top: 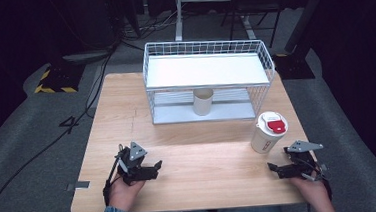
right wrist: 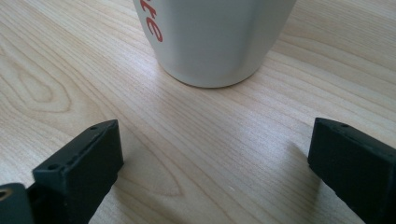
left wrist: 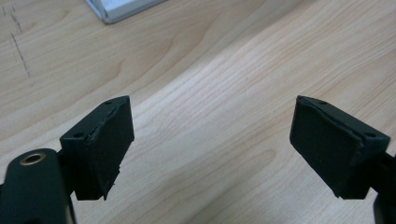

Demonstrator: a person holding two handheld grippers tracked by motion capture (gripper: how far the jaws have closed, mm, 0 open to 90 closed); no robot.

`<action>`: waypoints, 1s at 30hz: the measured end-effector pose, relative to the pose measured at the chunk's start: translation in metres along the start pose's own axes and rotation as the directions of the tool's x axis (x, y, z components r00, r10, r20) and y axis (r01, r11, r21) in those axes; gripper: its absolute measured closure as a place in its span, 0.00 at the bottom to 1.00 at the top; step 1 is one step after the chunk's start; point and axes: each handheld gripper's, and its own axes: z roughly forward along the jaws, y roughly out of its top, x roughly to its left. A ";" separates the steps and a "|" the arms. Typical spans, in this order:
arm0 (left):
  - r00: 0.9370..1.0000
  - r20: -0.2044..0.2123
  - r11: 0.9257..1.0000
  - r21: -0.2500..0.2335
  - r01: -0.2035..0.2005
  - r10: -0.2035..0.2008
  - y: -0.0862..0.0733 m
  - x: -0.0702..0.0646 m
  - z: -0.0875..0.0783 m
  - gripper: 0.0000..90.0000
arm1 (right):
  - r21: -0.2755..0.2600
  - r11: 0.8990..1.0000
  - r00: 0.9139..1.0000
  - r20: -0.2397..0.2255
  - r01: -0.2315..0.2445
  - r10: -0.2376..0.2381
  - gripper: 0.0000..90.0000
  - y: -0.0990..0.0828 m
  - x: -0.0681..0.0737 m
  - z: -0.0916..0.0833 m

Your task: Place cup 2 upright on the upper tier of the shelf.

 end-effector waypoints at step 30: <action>1.000 -0.004 0.996 0.080 0.031 -0.031 -0.020 0.005 0.024 0.05 | 0.000 1.000 1.000 0.000 -0.002 0.002 0.03 0.000 0.001 0.000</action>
